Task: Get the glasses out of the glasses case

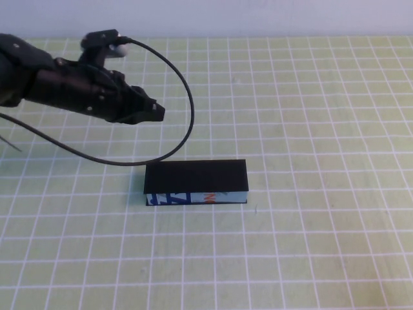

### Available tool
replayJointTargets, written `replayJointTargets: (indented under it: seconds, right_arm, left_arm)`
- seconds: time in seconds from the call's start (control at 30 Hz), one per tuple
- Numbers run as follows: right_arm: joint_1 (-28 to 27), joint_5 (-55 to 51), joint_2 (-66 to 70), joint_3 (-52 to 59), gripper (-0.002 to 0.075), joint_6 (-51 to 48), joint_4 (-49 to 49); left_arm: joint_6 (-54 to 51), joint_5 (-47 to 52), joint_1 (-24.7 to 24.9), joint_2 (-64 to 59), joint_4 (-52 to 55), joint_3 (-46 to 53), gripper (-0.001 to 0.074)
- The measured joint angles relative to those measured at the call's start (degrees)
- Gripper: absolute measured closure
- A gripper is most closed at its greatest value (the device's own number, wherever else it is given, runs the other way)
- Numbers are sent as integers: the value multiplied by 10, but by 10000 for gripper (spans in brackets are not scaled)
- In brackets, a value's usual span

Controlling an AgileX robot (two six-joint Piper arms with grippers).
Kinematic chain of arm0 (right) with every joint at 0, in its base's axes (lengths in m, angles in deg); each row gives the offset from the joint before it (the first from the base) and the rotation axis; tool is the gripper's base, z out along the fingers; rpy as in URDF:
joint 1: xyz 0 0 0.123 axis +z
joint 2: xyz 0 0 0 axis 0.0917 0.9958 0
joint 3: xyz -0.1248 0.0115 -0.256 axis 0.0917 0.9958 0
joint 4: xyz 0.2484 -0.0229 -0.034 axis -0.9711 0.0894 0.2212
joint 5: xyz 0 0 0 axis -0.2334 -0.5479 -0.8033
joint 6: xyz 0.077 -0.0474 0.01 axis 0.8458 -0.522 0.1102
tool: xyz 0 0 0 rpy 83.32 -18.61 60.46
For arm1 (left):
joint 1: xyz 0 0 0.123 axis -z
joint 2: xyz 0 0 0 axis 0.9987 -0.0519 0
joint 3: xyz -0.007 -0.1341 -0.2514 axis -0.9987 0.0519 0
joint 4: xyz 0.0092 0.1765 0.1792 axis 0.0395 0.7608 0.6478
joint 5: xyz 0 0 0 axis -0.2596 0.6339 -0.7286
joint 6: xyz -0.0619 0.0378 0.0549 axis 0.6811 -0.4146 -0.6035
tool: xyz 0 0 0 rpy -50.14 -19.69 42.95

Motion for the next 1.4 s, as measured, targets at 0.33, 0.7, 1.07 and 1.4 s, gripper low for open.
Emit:
replayJointTargets:
  seconds: [0.33, 0.7, 1.07, 1.4]
  right_arm:
    - [0, 0, 0, 0, 743, 0, 0]
    - [0, 42, 0, 0, 743, 0, -91]
    - [0, 189, 0, 0, 743, 10, -421]
    - [0, -115, 236, -192, 743, -24, -323]
  left_arm:
    - [2, 20, 26, -130, -6, -87, 739]
    - [9, 55, 28, -179, 17, -88, 739]
    - [22, 55, 28, -179, 43, -92, 739]
    - [25, 58, 28, -179, 45, -92, 739]
